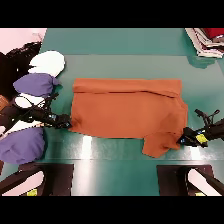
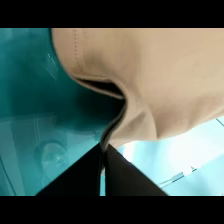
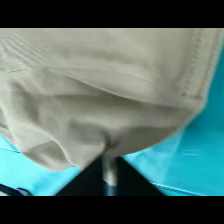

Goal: Fold the shirts.

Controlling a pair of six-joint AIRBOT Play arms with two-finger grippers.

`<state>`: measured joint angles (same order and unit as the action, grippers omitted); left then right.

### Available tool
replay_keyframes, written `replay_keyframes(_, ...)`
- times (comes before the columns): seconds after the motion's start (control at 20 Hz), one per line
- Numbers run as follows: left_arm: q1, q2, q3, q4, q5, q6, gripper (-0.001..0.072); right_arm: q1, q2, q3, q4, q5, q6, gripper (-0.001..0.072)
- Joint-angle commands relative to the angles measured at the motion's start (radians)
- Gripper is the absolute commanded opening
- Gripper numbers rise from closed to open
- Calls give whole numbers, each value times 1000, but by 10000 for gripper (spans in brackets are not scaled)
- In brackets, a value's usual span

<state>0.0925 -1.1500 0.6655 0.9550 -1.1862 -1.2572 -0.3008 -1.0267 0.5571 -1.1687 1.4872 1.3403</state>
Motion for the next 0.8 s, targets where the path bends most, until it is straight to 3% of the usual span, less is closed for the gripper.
replay_keyframes(0.0, 0, 17, 3, 29, -58, 8, 24, 0, 9, 11, 34, 53, -49, 14)
replay_keyframes(0.2, 0, 232, 3, 206, -153, -76, 24, 0, 169, 61, -80, 166, -46, 13)
replay_keyframes(0.4, 0, 394, 3, 163, -291, -135, 25, 0, 369, 64, -107, 176, 0, 12)
replay_keyframes(0.55, 0, 372, 58, 125, -160, -161, 25, 0, 383, 151, -74, 113, 6, 12)
replay_keyframes(0.75, 0, 240, 180, 111, 21, -144, 24, 100, 176, 343, -55, -8, 3, 12)
